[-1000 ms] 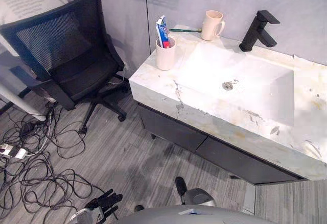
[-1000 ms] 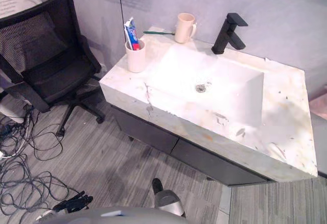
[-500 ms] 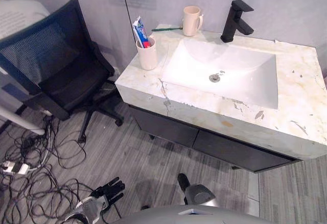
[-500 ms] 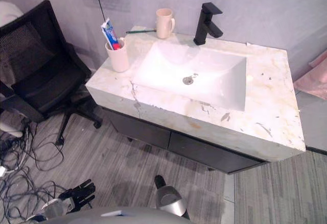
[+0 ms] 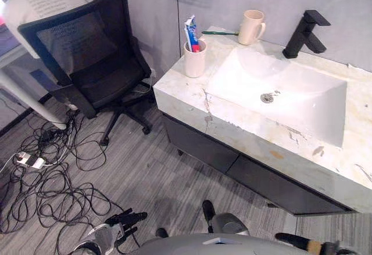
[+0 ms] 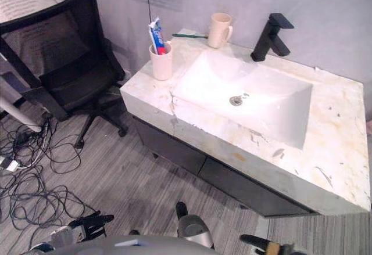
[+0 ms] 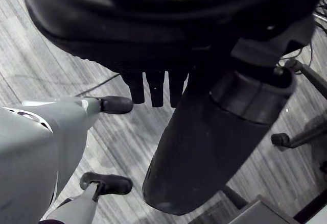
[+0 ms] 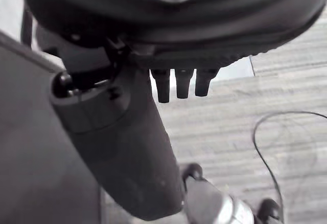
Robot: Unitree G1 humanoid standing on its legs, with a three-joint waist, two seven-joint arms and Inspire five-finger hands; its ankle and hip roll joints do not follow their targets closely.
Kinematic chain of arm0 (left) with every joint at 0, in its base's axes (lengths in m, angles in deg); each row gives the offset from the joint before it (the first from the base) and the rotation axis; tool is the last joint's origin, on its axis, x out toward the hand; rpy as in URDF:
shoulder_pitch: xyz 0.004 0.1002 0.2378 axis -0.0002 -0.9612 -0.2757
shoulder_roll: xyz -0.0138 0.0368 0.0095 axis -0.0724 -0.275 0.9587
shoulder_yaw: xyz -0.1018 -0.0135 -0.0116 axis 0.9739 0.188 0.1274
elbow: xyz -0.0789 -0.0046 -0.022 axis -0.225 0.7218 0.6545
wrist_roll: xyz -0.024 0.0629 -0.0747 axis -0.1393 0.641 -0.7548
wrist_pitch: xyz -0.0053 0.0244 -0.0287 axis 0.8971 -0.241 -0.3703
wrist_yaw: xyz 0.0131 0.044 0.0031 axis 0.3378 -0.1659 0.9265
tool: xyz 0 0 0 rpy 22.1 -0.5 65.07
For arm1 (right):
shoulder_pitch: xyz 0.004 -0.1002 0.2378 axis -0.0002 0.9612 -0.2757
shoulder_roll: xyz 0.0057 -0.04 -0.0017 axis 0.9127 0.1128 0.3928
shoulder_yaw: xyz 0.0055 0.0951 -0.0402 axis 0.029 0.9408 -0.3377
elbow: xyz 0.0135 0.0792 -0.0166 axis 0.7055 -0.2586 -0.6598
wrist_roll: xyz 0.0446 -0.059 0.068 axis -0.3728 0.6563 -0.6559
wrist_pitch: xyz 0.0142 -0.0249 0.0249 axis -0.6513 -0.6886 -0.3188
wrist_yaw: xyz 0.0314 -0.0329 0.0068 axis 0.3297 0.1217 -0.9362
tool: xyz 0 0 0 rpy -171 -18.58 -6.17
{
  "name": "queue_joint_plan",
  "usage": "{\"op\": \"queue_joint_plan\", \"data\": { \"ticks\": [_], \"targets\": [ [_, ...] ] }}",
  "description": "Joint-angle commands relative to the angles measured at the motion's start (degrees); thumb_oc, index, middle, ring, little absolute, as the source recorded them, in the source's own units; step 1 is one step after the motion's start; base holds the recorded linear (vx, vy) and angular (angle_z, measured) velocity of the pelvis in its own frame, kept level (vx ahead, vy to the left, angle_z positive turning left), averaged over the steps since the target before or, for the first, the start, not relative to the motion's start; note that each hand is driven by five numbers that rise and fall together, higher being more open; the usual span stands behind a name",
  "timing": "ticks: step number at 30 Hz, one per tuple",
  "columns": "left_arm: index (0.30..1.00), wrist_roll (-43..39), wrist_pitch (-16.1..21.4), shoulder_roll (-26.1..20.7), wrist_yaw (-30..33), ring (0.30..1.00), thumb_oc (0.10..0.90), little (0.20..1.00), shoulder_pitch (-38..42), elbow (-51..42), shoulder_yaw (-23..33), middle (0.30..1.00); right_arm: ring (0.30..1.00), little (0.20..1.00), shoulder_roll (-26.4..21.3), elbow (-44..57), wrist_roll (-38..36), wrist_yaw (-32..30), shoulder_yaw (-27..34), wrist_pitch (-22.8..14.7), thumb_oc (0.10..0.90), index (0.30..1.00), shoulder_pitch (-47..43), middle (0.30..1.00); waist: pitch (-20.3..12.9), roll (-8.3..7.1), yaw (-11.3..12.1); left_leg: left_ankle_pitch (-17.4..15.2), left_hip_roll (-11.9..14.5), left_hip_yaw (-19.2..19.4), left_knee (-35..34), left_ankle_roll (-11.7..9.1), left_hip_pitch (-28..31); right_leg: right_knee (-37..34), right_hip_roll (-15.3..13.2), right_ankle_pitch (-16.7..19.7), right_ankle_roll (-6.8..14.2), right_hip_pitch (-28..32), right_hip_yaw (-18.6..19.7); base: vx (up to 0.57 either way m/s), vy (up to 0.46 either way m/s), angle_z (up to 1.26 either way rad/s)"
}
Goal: Organize the bathroom.
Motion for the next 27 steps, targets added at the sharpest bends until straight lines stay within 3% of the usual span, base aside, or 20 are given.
{"op": "queue_joint_plan", "data": {
  "ticks": [1, 5, 6, 11, 18, 27],
  "targets": [
    [0.900, 4.1, -0.8, -2.3, -1.4, 0.900, 0.800, 0.900, 0.8, -1.9, 0.7, 0.900, 0.900, 0.900, 0.8, -2.3, 4.7, 3.5, -7.4, 0.9, 0.800, 0.900, -0.5, 0.900, -0.5, -2.26, 1.0, -7.8, -1.6, 0.8, 9.8, 2.3, 0.5, 3.0, -0.4, -5.1, 2.9, 0.5, 1.9, 0.02, -0.024, 0.06],
    [0.900, 5.3, -1.6, -1.7, -1.1, 0.900, 0.800, 0.900, 1.2, -1.6, 0.0, 0.900, 0.900, 0.900, 3.3, -2.5, 8.2, 6.8, -10.8, 1.3, 0.800, 0.900, -1.7, 0.900, -0.4, -2.00, 1.7, -7.5, -1.6, 0.5, 10.1, 2.2, 0.5, 2.9, -0.4, -5.3, 2.7, 1.1, 1.3, 0.01, -0.004, 0.11],
    [0.900, 6.7, -1.1, -1.0, -0.6, 0.900, 0.800, 0.900, 1.4, -1.1, -0.5, 0.900, 0.900, 0.900, 4.2, -2.6, 15.1, 9.1, -13.3, 1.1, 0.800, 0.900, -2.4, 0.900, -0.1, -1.81, 2.1, -7.4, -1.6, 0.3, 10.3, 2.2, 0.5, 3.0, -0.4, -5.4, 2.5, 1.6, 1.0, 0.00, 0.000, 0.00],
    [0.900, 5.0, 0.2, 0.7, 1.8, 0.900, 0.800, 0.900, 1.5, -1.4, -2.4, 0.900, 0.900, 0.900, 6.9, -1.6, 21.7, 11.1, -20.0, -0.7, 0.800, 0.900, -4.3, 0.900, 0.3, -1.43, 3.4, -6.6, -1.5, 0.1, 10.1, 2.0, 0.5, 2.0, -0.7, -5.3, 2.3, 2.7, -0.4, -0.01, 0.015, 0.11],
    [0.900, 3.5, -0.1, 2.6, 2.9, 0.900, 0.800, 0.900, 1.3, -0.7, -3.7, 0.900, 0.900, 0.900, 9.3, -0.5, 22.8, 11.0, -24.6, -0.8, 0.800, 0.900, -5.8, 0.900, 0.8, -1.31, 4.4, -5.8, -1.1, 0.2, 9.5, 1.5, 0.7, 1.0, -0.9, -4.9, 2.2, 3.4, -1.5, -0.01, 0.024, 0.09],
    [0.900, 4.1, -1.0, 2.9, 2.8, 0.900, 0.800, 0.900, 0.9, 1.0, -3.5, 0.900, 0.900, 0.900, 9.2, -0.3, 22.2, 9.1, -25.3, 0.0, 0.800, 0.900, -6.1, 0.900, 1.3, -1.72, 5.1, -5.9, -1.2, 0.3, 9.9, 1.6, 0.6, 0.0, -0.9, -4.5, 2.1, 4.1, -2.0, 0.00, 0.002, 0.01]
  ]
}}
